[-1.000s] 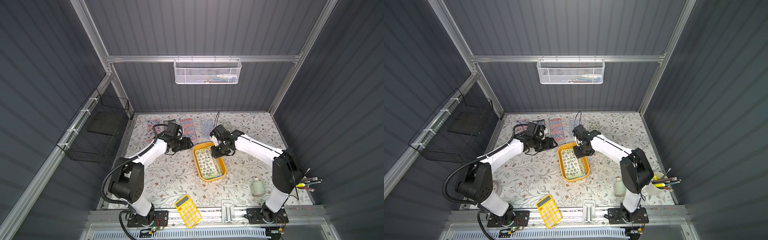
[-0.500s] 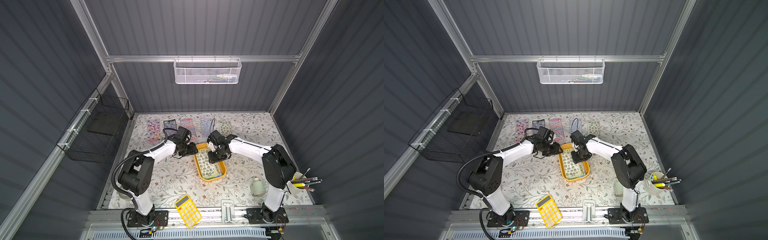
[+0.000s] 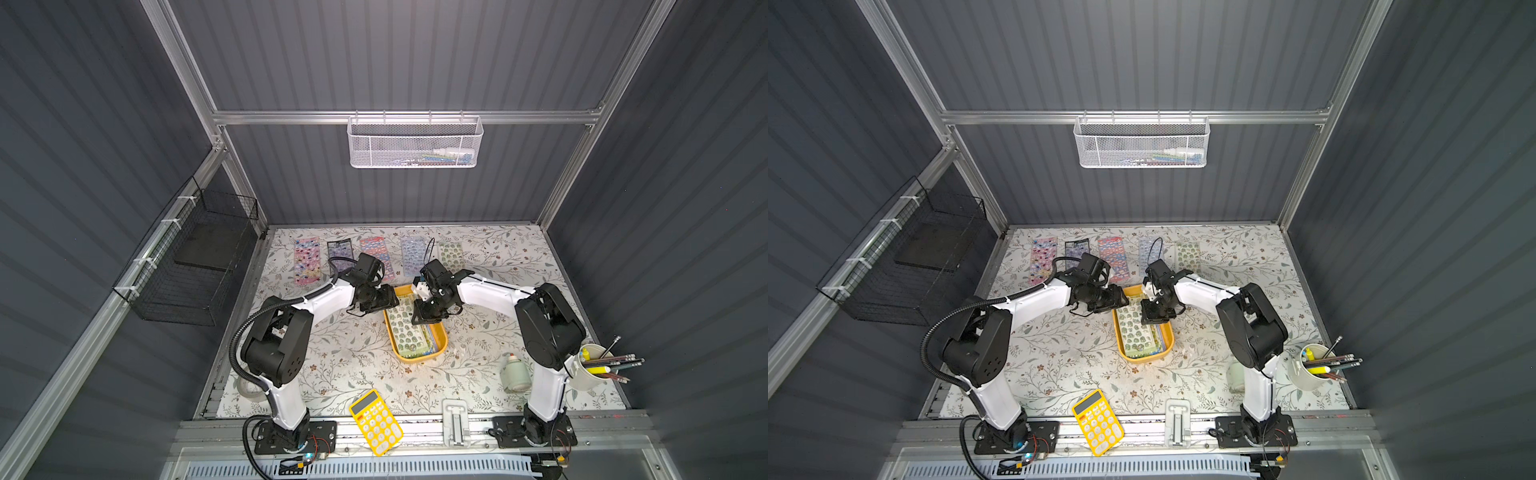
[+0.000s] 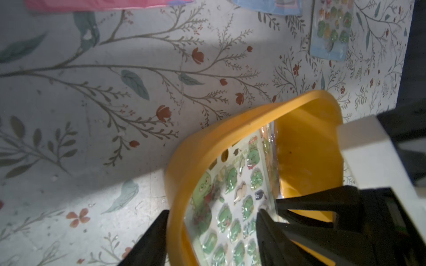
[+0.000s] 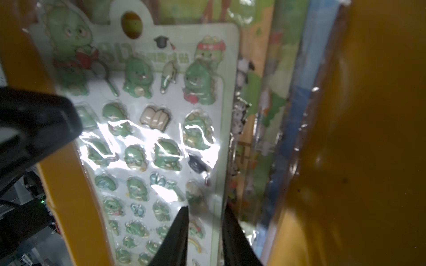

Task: Take the stickers out of the storage box
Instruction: Pick up the sticker from the storage box.

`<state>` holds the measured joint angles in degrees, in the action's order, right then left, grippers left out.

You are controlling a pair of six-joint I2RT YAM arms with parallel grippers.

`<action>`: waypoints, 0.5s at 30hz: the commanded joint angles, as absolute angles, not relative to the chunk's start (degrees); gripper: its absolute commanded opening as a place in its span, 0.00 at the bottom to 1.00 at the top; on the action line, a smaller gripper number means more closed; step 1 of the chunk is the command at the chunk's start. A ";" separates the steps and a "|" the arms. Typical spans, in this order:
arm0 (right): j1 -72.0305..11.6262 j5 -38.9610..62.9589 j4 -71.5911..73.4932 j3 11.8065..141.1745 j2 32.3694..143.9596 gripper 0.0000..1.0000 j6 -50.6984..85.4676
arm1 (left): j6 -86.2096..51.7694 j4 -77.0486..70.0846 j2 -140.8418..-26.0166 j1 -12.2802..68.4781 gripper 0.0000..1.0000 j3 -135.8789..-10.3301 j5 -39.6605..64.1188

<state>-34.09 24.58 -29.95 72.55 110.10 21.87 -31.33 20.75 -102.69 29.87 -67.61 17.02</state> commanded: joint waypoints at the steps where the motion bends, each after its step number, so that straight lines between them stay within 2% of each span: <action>1: -32.83 31.92 -25.75 70.86 111.36 0.19 24.57 | -31.72 20.41 -103.08 30.30 0.64 -69.59 20.19; 4: -32.01 33.97 -24.17 70.03 111.24 0.15 25.48 | -31.62 20.65 -102.85 30.28 0.63 -69.96 20.41; 15: -31.29 39.14 -17.83 69.16 111.22 0.23 30.29 | -32.52 20.08 -103.93 30.32 0.32 -70.31 21.09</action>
